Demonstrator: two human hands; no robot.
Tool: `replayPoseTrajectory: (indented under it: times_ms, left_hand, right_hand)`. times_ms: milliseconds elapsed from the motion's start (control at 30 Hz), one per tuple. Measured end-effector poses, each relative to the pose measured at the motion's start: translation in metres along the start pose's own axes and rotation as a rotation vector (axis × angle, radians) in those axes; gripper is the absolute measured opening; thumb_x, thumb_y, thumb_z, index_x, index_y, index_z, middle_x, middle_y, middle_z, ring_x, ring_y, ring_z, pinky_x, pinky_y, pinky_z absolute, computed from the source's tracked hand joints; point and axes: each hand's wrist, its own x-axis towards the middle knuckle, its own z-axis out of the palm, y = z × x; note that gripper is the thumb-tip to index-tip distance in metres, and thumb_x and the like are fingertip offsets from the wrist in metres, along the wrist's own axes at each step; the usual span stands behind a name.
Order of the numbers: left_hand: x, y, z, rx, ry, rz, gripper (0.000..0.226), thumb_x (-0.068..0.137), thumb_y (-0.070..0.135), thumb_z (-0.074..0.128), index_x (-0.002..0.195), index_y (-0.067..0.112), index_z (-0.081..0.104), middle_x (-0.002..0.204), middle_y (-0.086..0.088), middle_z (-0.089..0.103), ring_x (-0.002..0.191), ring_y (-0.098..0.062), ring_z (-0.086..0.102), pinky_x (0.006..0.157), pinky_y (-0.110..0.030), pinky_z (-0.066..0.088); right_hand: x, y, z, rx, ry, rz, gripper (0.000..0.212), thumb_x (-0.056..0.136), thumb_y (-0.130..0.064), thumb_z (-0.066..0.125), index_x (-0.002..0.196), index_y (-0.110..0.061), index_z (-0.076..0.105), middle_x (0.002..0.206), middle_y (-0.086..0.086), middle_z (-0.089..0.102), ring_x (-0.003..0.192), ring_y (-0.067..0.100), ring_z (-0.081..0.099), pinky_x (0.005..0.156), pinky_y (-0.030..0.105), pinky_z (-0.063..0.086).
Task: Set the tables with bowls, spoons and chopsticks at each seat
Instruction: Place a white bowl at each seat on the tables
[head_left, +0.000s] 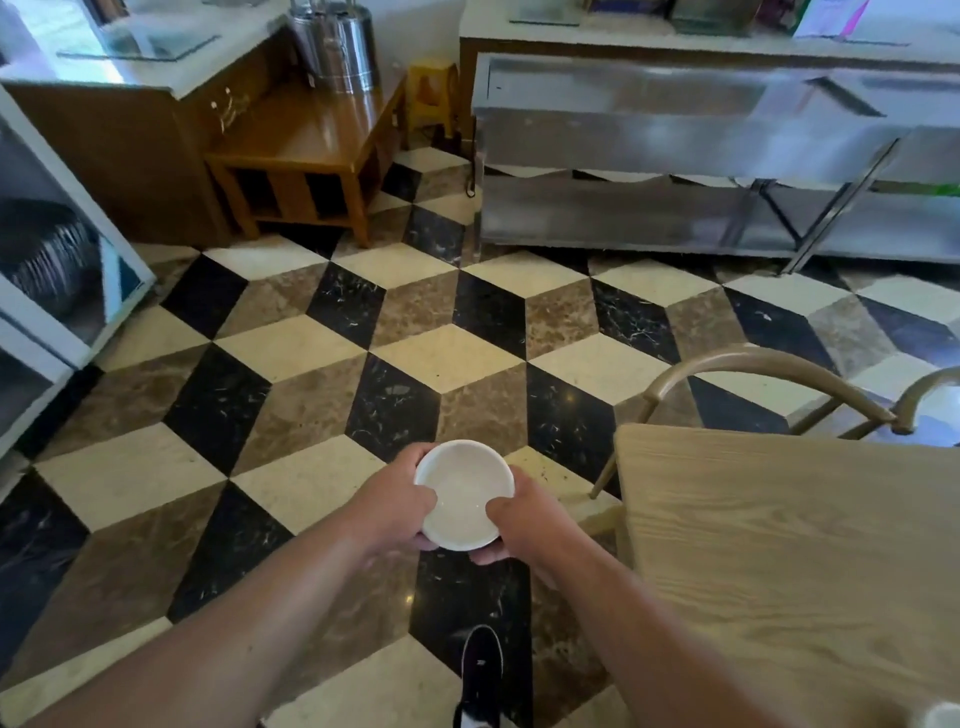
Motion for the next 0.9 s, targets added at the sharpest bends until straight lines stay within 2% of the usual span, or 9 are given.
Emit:
replayPoseTrajectory:
  times_ms: [100,167,267,367,467,600,700,767,900]
  left_hand:
    - [0.065,0.042,-0.009,0.032,-0.019,-0.018,0.059,0.103,0.002,0.053,0.149,0.038,0.046,0.134,-0.004,0.048,0.105,-0.021,0.054,0.054,-0.027,0.063]
    - [0.102,0.07,-0.014,0.046,-0.034,-0.014,0.06,0.103,0.002,0.052,0.15,0.037,0.045,0.136,-0.005,0.048,0.113,-0.027,0.053,0.055,-0.029,0.064]
    - [0.159,0.112,-0.023,0.049,-0.047,0.024,0.058,0.101,0.004,0.054,0.144,0.043,0.047,0.131,0.0,0.051,0.107,-0.021,0.053,0.059,-0.031,0.067]
    - [0.21,0.151,-0.032,0.045,-0.065,0.055,0.057,0.101,0.005,0.058,0.135,0.049,0.046,0.125,0.007,0.051,0.106,-0.024,0.053,0.063,-0.034,0.069]
    - [0.265,0.186,-0.039,0.073,-0.094,0.086,0.057,0.101,0.005,0.059,0.133,0.051,0.044,0.123,0.01,0.05,0.104,-0.02,0.053,0.058,-0.028,0.066]
    - [0.355,0.233,-0.043,0.119,-0.171,0.12,0.058,0.099,0.005,0.06,0.131,0.051,0.047,0.121,0.012,0.051,0.102,-0.018,0.052,0.052,-0.024,0.061]
    - [0.419,0.271,-0.041,0.154,-0.263,0.182,0.055,0.098,0.006,0.059,0.129,0.051,0.049,0.119,0.013,0.053,0.102,-0.019,0.055,0.053,-0.027,0.063]
    - [0.461,0.3,-0.036,0.207,-0.332,0.214,0.056,0.096,0.007,0.058,0.129,0.051,0.049,0.119,0.009,0.056,0.102,-0.022,0.06,0.055,-0.031,0.065]
    - [0.523,0.356,-0.012,0.291,-0.497,0.234,0.057,0.093,0.008,0.058,0.129,0.052,0.054,0.121,0.002,0.059,0.104,-0.029,0.065,0.06,-0.039,0.068]
  right_hand:
    - [0.06,-0.034,-0.027,0.049,0.026,0.017,0.042,0.101,-0.01,0.062,0.125,-0.042,0.048,0.111,-0.007,0.059,0.08,0.024,0.081,0.056,0.028,0.065]
    - [0.092,-0.058,-0.046,0.056,0.04,0.041,0.044,0.1,-0.011,0.064,0.128,-0.041,0.05,0.113,-0.005,0.061,0.081,0.025,0.081,0.056,0.03,0.066]
    - [0.137,-0.098,-0.08,0.071,0.051,0.046,0.046,0.098,-0.01,0.064,0.128,-0.042,0.051,0.113,-0.003,0.062,0.072,0.022,0.081,0.057,0.031,0.066]
    - [0.173,-0.14,-0.112,0.051,0.092,0.037,0.042,0.099,-0.011,0.065,0.124,-0.042,0.053,0.112,-0.004,0.062,0.083,0.025,0.077,0.058,0.031,0.067]
    - [0.208,-0.176,-0.138,0.044,0.125,0.04,0.04,0.102,-0.011,0.062,0.13,-0.038,0.052,0.112,-0.002,0.063,0.078,0.024,0.079,0.06,0.031,0.067]
    - [0.264,-0.219,-0.172,0.101,0.196,0.08,0.047,0.104,-0.007,0.055,0.144,-0.032,0.05,0.122,0.004,0.062,0.084,0.027,0.081,0.071,0.042,0.071]
    - [0.305,-0.242,-0.2,0.156,0.281,0.077,0.049,0.101,-0.006,0.051,0.143,-0.032,0.05,0.117,0.003,0.061,0.085,0.03,0.081,0.073,0.047,0.07]
    - [0.33,-0.253,-0.22,0.195,0.358,0.087,0.048,0.098,-0.007,0.051,0.137,-0.035,0.049,0.114,0.002,0.062,0.082,0.029,0.08,0.07,0.047,0.07]
    - [0.364,-0.26,-0.259,0.268,0.457,0.113,0.051,0.086,-0.013,0.054,0.131,-0.038,0.051,0.109,0.0,0.066,0.073,0.023,0.079,0.055,0.034,0.066]
